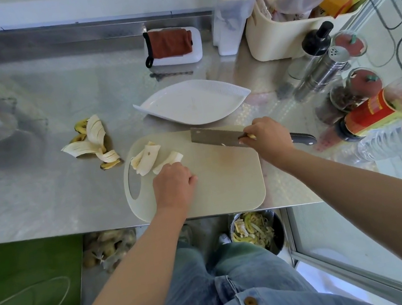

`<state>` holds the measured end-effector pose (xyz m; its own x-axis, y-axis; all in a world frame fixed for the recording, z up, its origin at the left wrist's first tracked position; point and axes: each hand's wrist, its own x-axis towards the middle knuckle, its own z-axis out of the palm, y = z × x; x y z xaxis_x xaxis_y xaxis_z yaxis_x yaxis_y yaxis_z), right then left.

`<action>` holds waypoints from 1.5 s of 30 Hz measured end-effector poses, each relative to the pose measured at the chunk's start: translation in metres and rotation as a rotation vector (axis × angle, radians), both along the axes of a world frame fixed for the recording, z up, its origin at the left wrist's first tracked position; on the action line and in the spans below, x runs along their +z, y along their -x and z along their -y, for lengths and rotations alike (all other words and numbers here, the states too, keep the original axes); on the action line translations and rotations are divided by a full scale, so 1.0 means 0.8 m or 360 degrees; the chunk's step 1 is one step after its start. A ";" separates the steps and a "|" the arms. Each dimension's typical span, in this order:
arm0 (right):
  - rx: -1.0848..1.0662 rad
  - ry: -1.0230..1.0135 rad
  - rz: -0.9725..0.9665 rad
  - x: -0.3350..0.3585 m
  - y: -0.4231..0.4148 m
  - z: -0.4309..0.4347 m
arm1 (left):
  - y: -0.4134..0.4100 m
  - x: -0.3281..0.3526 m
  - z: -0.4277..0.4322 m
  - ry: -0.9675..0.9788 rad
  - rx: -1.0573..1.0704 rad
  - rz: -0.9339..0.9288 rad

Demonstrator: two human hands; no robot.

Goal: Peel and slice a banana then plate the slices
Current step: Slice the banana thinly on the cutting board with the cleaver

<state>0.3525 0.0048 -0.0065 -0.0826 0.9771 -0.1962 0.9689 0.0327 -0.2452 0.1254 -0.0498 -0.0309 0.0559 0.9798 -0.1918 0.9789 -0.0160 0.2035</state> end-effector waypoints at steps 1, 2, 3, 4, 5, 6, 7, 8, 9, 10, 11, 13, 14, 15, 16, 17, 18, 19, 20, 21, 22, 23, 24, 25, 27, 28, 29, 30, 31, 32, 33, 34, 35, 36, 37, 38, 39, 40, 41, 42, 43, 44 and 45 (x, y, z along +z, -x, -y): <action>0.0027 0.0011 -0.0013 0.000 0.000 0.001 | 0.001 -0.001 0.000 0.0001 -0.0006 0.0000; 0.0083 0.0034 -0.0015 -0.001 0.000 0.002 | 0.002 -0.001 0.000 0.0009 -0.0010 0.0000; 0.0134 0.0057 -0.0008 -0.002 0.000 0.003 | 0.002 -0.002 -0.001 0.0024 -0.0014 -0.0004; 0.0140 0.0068 -0.0003 -0.002 0.001 0.005 | 0.002 -0.002 -0.001 0.0046 -0.0022 -0.0009; 0.0087 0.0065 -0.0010 -0.003 0.002 0.005 | 0.002 -0.001 -0.002 0.0066 -0.0032 -0.0007; -0.0005 0.0046 -0.0026 -0.004 0.003 0.004 | 0.003 -0.001 -0.003 0.0075 -0.0042 0.0016; -0.0090 0.0029 -0.0043 -0.004 0.004 0.004 | 0.005 0.000 -0.003 0.0071 -0.0053 0.0067; -0.0121 0.0018 -0.0063 -0.003 0.005 0.005 | 0.009 0.001 -0.002 0.0049 -0.0065 0.0136; -0.0095 0.0020 -0.0093 -0.004 0.007 0.006 | 0.013 0.002 -0.001 0.0001 -0.0075 0.0202; -0.0036 0.0039 -0.0132 -0.005 0.008 0.008 | 0.018 0.002 0.001 -0.0073 -0.0073 0.0243; 0.0024 0.0065 -0.0158 -0.006 0.010 0.010 | 0.024 0.003 0.002 -0.0157 -0.0050 0.0252; 0.0041 0.0082 -0.0151 -0.007 0.012 0.014 | 0.034 0.002 0.002 -0.0258 0.0038 0.0218; -0.0007 0.0066 -0.0157 -0.007 0.013 0.014 | 0.038 0.002 0.001 -0.0266 0.0070 0.0196; -0.0060 0.0049 -0.0180 -0.007 0.014 0.015 | 0.040 0.002 -0.001 -0.0257 0.0079 0.0168; -0.0096 0.0034 -0.0213 -0.007 0.015 0.015 | 0.041 0.001 -0.004 -0.0242 0.0068 0.0129; -0.0109 0.0030 -0.0247 -0.007 0.016 0.016 | 0.040 0.001 -0.007 -0.0224 0.0043 0.0090; -0.0107 0.0033 -0.0275 -0.006 0.017 0.018 | 0.038 0.000 -0.010 -0.0206 0.0015 0.0060; -0.0100 0.0040 -0.0297 -0.006 0.019 0.020 | 0.036 -0.002 -0.014 -0.0188 -0.0006 0.0040; -0.0093 0.0051 -0.0313 -0.006 0.020 0.022 | 0.033 -0.004 -0.017 -0.0166 -0.0014 0.0026; -0.0084 0.0066 -0.0330 -0.006 0.021 0.024 | 0.030 -0.005 -0.019 -0.0143 -0.0008 0.0006; -0.0071 0.0079 -0.0344 -0.007 0.021 0.027 | 0.028 -0.007 -0.021 -0.0127 0.0001 -0.0020; -0.0056 0.0093 -0.0351 -0.008 0.022 0.030 | 0.026 -0.007 -0.023 -0.0124 0.0006 -0.0048; -0.0040 0.0108 -0.0349 -0.008 0.022 0.032 | 0.025 -0.007 -0.025 -0.0129 0.0005 -0.0067; -0.0025 0.0123 -0.0344 -0.008 0.023 0.034 | 0.024 -0.006 -0.027 -0.0128 -0.0002 -0.0065; 0.0017 0.0134 -0.0339 -0.008 0.025 0.038 | 0.025 -0.004 -0.030 -0.0110 -0.0048 -0.0010; 0.0041 0.0136 -0.0340 -0.007 0.027 0.040 | 0.024 -0.003 -0.030 -0.0104 -0.0093 0.0022; 0.0065 0.0141 -0.0340 -0.006 0.028 0.042 | 0.022 -0.002 -0.030 -0.0104 -0.0138 0.0055; 0.0090 0.0142 -0.0336 -0.006 0.030 0.044 | 0.018 -0.001 -0.028 -0.0109 -0.0179 0.0089; 0.0108 0.0143 -0.0324 -0.006 0.031 0.046 | 0.012 -0.001 -0.025 -0.0116 -0.0213 0.0120; 0.0122 0.0141 -0.0304 -0.005 0.032 0.048 | 0.005 0.000 -0.022 -0.0121 -0.0234 0.0149; 0.0128 0.0145 -0.0286 -0.005 0.033 0.050 | -0.003 0.000 -0.018 -0.0123 -0.0236 0.0174; 0.0135 0.0152 -0.0278 -0.005 0.034 0.053 | -0.011 0.000 -0.014 -0.0128 -0.0220 0.0197; 0.0144 0.0160 -0.0281 -0.005 0.035 0.057 | -0.016 -0.001 -0.011 -0.0130 -0.0202 0.0217; 0.0157 0.0166 -0.0285 -0.005 0.036 0.061 | -0.020 -0.002 -0.007 -0.0130 -0.0196 0.0233; 0.0174 0.0171 -0.0287 -0.006 0.036 0.065 | -0.022 -0.004 -0.004 -0.0131 -0.0203 0.0244; 0.0192 0.0173 -0.0290 -0.006 0.036 0.070 | -0.023 -0.006 0.000 -0.0134 -0.0217 0.0253; 0.0204 0.0174 -0.0293 -0.008 0.037 0.075 | -0.022 -0.007 0.003 -0.0137 -0.0228 0.0267; 0.0208 0.0175 -0.0298 -0.009 0.037 0.080 | -0.021 -0.008 0.006 -0.0138 -0.0234 0.0282; 0.0202 0.0179 -0.0307 -0.010 0.038 0.084 | -0.020 -0.009 0.009 -0.0133 -0.0239 0.0293; 0.0193 0.0184 -0.0319 -0.010 0.039 0.088 | -0.019 -0.010 0.011 -0.0131 -0.0245 0.0302; 0.0188 0.0186 -0.0329 -0.011 0.041 0.091 | -0.018 -0.011 0.014 -0.0142 -0.0254 0.0314; 0.0187 0.0183 -0.0337 -0.011 0.042 0.093 | -0.018 -0.013 0.016 -0.0167 -0.0259 0.0333; 0.0187 0.0177 -0.0345 -0.011 0.042 0.095 | -0.017 -0.013 0.019 -0.0194 -0.0258 0.0358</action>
